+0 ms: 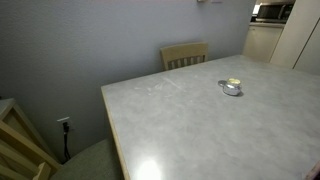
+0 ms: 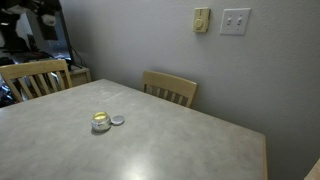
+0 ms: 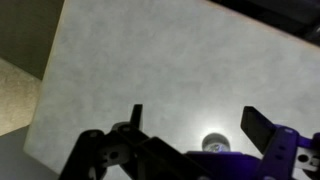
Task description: Put the silver lid on top of the candle container
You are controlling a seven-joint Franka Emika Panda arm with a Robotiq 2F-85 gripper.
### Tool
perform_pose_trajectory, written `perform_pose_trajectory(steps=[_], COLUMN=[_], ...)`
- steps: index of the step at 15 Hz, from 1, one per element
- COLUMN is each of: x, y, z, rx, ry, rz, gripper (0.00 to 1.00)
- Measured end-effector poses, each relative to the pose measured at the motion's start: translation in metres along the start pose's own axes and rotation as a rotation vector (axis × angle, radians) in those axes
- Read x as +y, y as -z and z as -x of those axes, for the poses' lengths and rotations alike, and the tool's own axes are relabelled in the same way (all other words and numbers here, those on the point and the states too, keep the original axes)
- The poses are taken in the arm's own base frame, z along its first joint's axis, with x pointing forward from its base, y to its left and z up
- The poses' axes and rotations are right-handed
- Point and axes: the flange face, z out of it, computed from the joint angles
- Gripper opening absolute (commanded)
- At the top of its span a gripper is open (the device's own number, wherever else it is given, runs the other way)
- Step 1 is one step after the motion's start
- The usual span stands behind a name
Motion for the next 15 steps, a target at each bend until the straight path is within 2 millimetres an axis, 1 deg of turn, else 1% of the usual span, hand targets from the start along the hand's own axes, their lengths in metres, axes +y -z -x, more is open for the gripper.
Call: perform_pose_trajectory(steps=[2, 4, 15], x=[-0.009, -0.011, -0.012], y=[-0.014, -0.020, -0.020], z=[0.008, 0.008, 0.008], rx=[-0.030, -0.040, -0.041], ry=[0.030, 0.036, 0.038], rz=[-0.030, -0.037, -0.037], gripper=[1.00, 1.00, 1.00])
